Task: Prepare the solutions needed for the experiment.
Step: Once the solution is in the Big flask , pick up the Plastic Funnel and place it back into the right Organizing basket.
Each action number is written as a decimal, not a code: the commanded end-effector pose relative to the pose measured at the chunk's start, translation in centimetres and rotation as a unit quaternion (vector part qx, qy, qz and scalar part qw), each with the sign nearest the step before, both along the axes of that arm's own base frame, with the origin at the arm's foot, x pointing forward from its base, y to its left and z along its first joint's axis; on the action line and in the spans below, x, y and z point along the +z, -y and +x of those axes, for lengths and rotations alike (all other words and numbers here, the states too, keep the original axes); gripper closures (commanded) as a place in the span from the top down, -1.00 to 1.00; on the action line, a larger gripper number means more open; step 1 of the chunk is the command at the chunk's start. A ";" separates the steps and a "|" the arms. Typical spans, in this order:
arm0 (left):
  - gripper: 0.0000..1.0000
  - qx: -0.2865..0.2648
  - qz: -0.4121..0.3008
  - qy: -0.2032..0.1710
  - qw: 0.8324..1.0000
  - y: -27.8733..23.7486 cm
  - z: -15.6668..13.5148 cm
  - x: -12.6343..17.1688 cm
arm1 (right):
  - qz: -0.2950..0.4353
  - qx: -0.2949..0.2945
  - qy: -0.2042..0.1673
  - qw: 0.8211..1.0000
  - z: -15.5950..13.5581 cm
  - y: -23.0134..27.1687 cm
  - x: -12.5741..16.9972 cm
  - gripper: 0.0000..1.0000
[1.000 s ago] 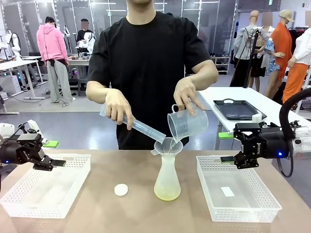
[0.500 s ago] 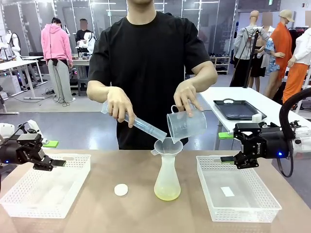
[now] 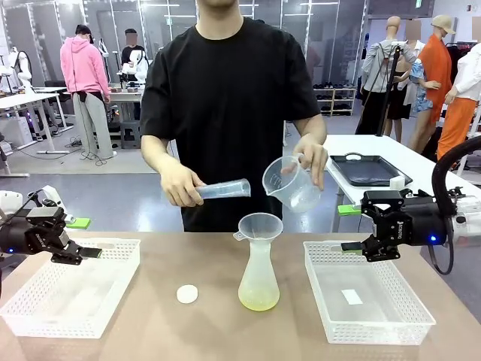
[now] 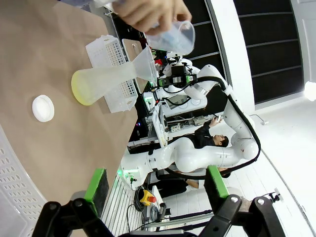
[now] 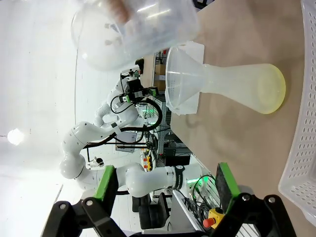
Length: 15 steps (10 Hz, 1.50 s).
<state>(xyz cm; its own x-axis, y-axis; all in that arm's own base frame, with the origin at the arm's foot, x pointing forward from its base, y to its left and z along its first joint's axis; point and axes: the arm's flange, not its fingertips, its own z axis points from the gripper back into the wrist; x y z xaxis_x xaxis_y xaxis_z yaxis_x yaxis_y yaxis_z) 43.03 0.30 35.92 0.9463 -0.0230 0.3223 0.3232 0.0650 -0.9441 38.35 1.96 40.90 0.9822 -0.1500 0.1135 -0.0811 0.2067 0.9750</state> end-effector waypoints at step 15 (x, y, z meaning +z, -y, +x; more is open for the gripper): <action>1.00 0.000 -0.001 0.002 1.000 0.1 -0.2 0.2 | -0.157 0.128 0.148 0.968 6.8 -8.6 6.5 1.00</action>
